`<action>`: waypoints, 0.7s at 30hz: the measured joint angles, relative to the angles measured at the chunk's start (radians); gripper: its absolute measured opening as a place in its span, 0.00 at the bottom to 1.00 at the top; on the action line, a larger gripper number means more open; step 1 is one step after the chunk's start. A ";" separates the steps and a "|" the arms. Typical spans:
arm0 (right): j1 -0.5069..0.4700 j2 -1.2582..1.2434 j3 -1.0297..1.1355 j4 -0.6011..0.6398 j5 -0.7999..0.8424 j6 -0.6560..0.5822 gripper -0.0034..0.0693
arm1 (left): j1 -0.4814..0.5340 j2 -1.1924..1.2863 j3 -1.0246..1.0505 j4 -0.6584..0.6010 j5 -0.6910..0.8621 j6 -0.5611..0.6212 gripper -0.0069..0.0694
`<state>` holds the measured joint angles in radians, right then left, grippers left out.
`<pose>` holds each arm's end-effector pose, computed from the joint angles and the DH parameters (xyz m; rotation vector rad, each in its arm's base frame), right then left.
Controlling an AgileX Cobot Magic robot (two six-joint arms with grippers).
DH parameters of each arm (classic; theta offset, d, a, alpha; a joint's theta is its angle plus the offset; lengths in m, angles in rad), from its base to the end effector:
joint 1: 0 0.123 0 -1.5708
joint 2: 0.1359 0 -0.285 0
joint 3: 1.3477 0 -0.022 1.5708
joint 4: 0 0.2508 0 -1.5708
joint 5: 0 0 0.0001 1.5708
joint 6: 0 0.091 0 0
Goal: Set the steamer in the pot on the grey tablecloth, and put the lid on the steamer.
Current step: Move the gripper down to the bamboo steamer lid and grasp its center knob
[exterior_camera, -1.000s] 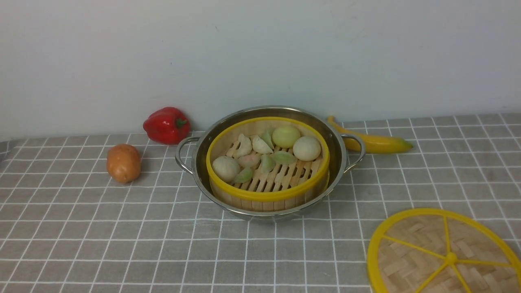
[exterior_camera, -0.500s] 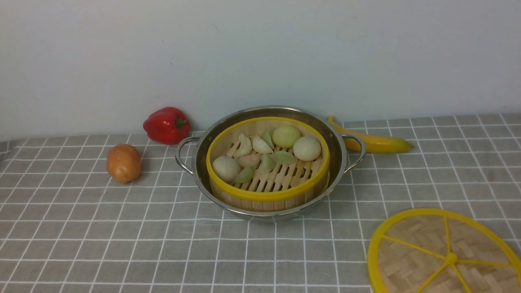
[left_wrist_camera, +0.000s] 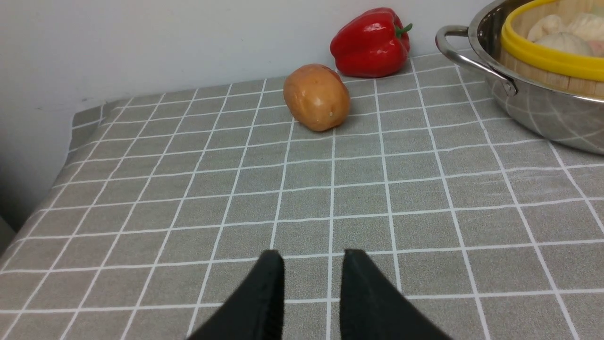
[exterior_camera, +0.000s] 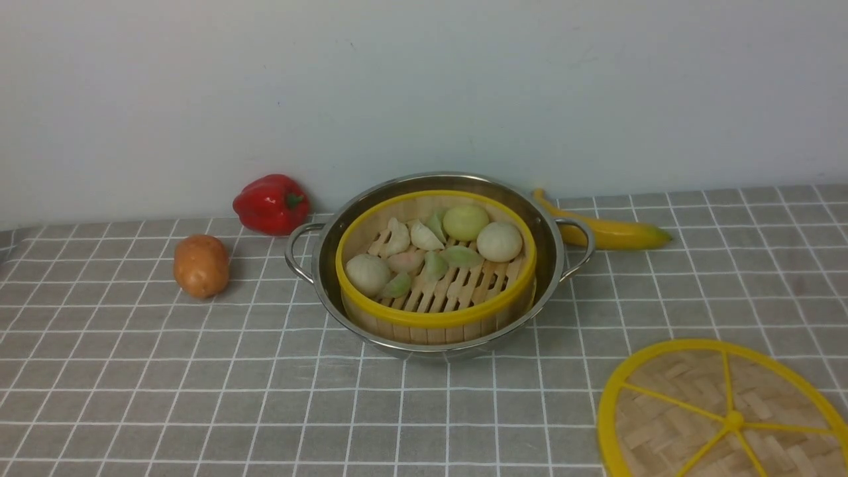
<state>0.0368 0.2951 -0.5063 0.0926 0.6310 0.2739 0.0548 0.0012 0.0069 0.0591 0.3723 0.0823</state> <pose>0.0600 0.0072 0.3072 0.2603 1.8953 0.3129 0.0528 0.0049 0.1774 0.0621 1.8651 0.1530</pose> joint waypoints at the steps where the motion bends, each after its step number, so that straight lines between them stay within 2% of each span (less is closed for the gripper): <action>1: 0.000 0.022 -0.001 0.005 0.001 0.004 0.38 | 0.000 0.000 0.000 0.000 0.000 0.001 0.32; 6: 0.000 0.113 -0.003 0.046 0.009 0.010 0.38 | 0.000 0.000 0.000 0.000 0.000 0.007 0.33; 8: 0.000 0.157 -0.017 0.057 0.059 -0.032 0.38 | 0.000 0.000 0.000 0.000 0.000 0.007 0.33; 10: 0.000 0.229 -0.071 0.066 0.181 -0.147 0.38 | 0.000 0.000 0.000 0.000 0.000 0.007 0.34; 11: 0.000 0.241 -0.076 0.069 0.189 -0.156 0.38 | 0.000 0.000 0.000 0.000 0.000 0.007 0.34; 14: 0.000 0.350 -0.174 0.107 0.297 -0.352 0.38 | 0.000 0.000 0.000 0.000 0.000 0.008 0.34; 15: 0.000 0.358 -0.174 0.111 0.303 -0.352 0.38 | 0.000 0.000 0.000 0.000 0.000 0.008 0.34; 16: 0.000 0.427 -0.225 0.142 0.346 -0.452 0.38 | 0.000 0.000 0.000 0.000 0.000 0.008 0.35; 18: 0.000 0.510 -0.278 0.171 0.376 -0.543 0.38 | 0.000 0.000 0.000 0.000 0.000 0.008 0.36; 21: 0.000 0.652 -0.352 0.209 0.404 -0.608 0.38 | 0.000 0.000 0.000 0.000 0.001 0.008 0.36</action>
<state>0.0368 0.9466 -0.8585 0.3020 1.0353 -0.3340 0.0548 0.0012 0.0069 0.0591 0.3731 0.0900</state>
